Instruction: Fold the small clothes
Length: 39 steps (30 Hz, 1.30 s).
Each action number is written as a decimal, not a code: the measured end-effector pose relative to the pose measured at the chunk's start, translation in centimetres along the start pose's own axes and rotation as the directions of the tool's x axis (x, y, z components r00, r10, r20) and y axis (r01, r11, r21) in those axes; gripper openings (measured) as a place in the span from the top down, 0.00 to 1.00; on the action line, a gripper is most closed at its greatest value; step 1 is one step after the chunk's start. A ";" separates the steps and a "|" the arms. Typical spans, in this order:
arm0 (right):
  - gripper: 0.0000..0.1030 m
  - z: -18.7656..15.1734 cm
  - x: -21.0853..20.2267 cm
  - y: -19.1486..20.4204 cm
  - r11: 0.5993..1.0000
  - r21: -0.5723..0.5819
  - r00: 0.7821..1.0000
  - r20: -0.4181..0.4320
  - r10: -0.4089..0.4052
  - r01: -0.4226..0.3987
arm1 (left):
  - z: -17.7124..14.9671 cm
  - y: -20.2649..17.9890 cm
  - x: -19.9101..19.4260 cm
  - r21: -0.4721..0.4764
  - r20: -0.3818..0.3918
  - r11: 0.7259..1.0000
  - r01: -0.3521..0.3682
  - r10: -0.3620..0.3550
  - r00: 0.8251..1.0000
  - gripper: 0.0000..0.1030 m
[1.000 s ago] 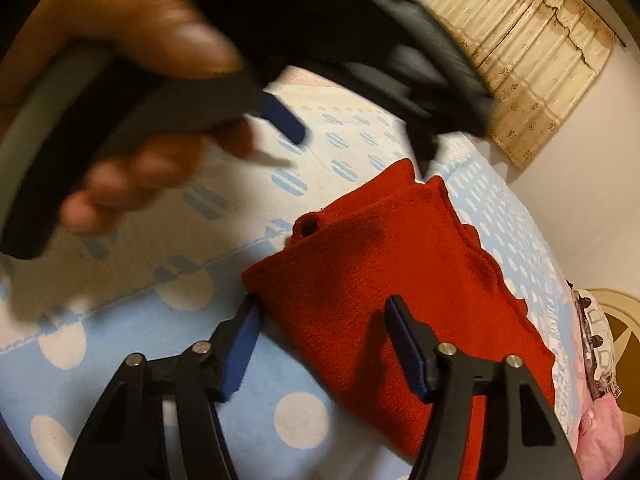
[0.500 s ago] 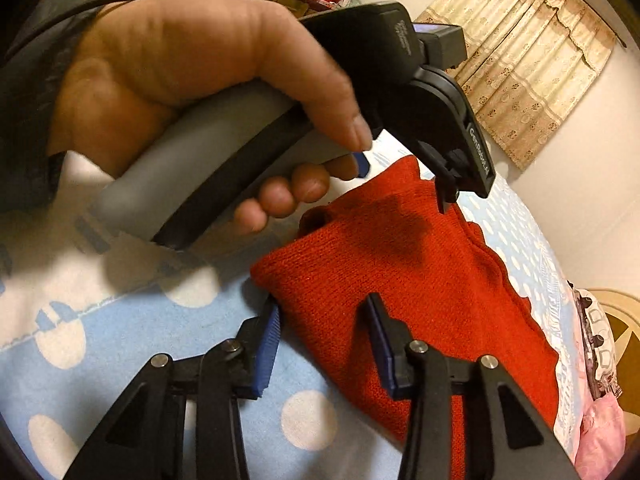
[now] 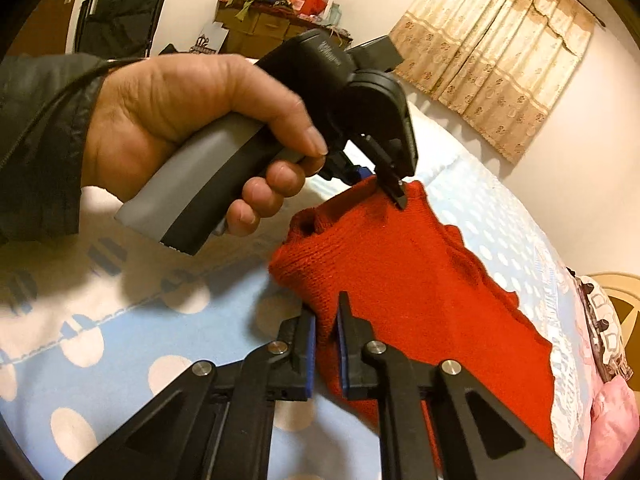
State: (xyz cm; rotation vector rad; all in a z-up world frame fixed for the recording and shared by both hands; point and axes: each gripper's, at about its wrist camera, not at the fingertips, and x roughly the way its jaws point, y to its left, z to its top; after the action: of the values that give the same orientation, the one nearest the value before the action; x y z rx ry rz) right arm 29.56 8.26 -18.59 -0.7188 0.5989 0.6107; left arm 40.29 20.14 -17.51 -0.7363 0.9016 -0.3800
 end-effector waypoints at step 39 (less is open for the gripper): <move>0.92 -9.7 -7.6 -14.6 0.876 0.459 0.987 -0.007 -0.159 0.145 | 0.4 -18.2 10.5 0.135 -0.073 0.961 0.240 -0.232 0.970 0.87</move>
State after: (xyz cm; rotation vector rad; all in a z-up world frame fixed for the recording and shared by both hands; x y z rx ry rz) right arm 31.69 -10.01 -13.27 -0.3034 0.6223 0.3122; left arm 46.67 1.43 -10.26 -0.7050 0.8324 -0.6732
